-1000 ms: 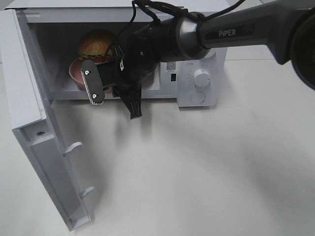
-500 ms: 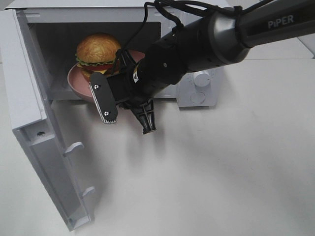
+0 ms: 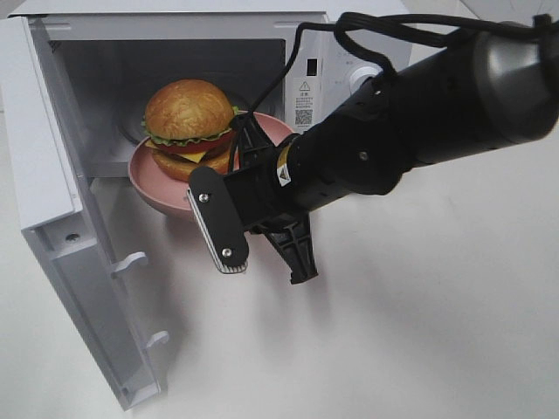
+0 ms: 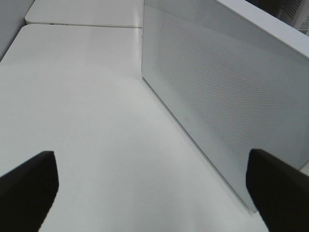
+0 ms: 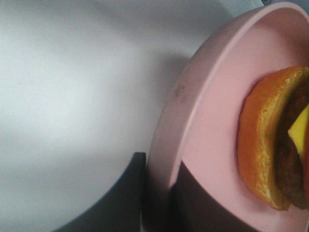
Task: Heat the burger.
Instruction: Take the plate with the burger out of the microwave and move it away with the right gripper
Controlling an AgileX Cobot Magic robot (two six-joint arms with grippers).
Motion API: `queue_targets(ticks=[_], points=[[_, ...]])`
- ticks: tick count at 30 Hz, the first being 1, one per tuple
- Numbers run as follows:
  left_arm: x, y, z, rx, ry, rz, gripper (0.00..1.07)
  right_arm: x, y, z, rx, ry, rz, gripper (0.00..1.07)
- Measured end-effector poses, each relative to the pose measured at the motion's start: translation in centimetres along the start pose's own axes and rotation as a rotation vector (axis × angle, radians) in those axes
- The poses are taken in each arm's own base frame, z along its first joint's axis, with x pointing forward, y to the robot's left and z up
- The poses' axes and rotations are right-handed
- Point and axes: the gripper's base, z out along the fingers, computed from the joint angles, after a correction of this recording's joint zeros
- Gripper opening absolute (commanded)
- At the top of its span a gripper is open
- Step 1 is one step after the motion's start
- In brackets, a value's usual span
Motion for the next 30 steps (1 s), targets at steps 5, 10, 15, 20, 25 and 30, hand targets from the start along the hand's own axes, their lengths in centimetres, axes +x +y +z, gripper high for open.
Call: queue_targets(ticks=[5, 10, 15, 20, 25, 30], points=[[0.0, 0.0, 0.0, 0.000, 0.000, 0.000, 0.98, 0.2, 1.4, -2.1, -0.003, -0.003, -0.003, 0.00], [0.0, 0.0, 0.0, 0.000, 0.000, 0.000, 0.98, 0.6, 2.8, -4.2, 0.000, -0.005, -0.003, 0.00], [0.0, 0.0, 0.0, 0.000, 0.000, 0.000, 0.98, 1.0, 4.3, -7.4, 0.030, -0.011, -0.002, 0.00], [0.0, 0.0, 0.0, 0.000, 0.000, 0.000, 0.98, 1.3, 5.1, -9.1, 0.055, -0.017, -0.002, 0.00], [0.0, 0.0, 0.0, 0.000, 0.000, 0.000, 0.98, 1.6, 6.3, -11.1, 0.078, -0.021, -0.002, 0.00], [0.0, 0.0, 0.0, 0.000, 0.000, 0.000, 0.98, 2.0, 7.5, -12.7, 0.083, -0.017, 0.000, 0.00]])
